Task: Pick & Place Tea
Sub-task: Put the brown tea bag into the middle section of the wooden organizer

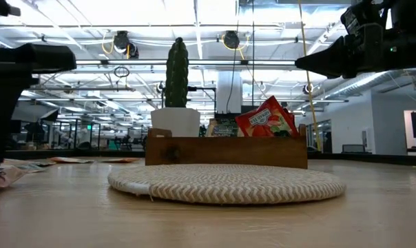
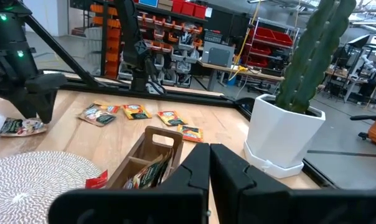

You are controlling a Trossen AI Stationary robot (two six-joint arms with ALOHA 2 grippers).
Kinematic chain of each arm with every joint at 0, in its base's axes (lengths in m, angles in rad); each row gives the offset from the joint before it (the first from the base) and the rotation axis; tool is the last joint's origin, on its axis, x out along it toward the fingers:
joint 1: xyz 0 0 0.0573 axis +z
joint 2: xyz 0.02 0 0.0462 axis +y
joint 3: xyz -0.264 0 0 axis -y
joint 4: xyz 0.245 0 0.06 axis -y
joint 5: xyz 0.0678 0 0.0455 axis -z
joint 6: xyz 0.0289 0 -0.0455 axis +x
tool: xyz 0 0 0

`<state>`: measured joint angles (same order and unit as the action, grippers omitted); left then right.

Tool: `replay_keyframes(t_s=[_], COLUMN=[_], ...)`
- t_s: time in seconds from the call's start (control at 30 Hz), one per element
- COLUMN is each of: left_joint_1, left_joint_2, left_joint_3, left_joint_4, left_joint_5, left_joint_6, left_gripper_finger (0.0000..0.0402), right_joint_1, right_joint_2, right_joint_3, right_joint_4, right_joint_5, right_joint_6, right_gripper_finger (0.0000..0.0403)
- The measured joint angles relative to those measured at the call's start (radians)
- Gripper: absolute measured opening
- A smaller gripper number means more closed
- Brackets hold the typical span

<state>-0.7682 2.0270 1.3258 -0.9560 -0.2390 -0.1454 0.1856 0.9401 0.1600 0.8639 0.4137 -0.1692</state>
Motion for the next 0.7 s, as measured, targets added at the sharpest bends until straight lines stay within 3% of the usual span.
replay_keyframes(t_s=[0.13,0.33,0.7], left_joint_1=[0.012,0.034,0.064], left_joint_2=[0.0,0.0,-0.001], left_joint_3=[0.0,-0.001,-0.031], left_joint_4=[0.007,0.016,0.104], left_joint_5=[0.003,0.019,-0.018], left_joint_6=[0.082,0.065,-0.118], left_gripper_finger=[0.0246,0.0224,0.0026], right_joint_1=[0.0,0.0,0.0], right_joint_2=[0.0,0.0,0.0], right_joint_3=[0.0,0.0,0.001], right_joint_4=[0.0,0.0,-0.001], right_joint_5=[0.0,0.0,0.0], right_joint_6=[0.002,0.008,0.008], right_gripper_finger=[0.0,0.0,0.0])
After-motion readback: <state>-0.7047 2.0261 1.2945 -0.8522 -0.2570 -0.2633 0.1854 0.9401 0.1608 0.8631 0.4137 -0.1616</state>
